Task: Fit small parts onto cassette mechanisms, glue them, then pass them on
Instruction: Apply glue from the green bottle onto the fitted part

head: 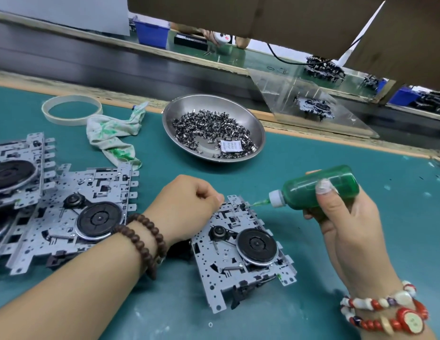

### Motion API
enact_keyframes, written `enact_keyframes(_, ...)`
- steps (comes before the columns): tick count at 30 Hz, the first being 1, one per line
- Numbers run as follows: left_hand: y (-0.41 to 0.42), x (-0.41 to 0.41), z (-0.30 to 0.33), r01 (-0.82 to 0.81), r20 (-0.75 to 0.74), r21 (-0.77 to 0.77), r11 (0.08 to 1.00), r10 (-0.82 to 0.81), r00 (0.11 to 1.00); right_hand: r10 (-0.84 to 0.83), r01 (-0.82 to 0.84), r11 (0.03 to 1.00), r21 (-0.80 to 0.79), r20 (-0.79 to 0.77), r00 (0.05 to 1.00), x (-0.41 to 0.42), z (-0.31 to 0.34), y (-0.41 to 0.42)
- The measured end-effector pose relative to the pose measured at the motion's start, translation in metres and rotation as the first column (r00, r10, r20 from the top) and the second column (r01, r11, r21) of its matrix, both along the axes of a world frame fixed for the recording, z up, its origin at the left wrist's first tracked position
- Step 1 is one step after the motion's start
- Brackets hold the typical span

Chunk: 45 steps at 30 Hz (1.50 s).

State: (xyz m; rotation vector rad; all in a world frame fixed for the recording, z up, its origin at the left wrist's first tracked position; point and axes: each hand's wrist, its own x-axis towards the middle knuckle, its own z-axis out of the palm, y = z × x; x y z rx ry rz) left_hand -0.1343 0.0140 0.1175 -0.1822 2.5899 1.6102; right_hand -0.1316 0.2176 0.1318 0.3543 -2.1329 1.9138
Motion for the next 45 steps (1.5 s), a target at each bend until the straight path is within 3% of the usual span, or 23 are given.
enact_keyframes(45, 0.0004, -0.0002, 0.0003, -0.004, 0.011, 0.007, 1.000, 0.004, 1.000, -0.033, 0.034, 0.999, 0.037, -0.027, 0.999, -0.0008, -0.0017, -0.0021)
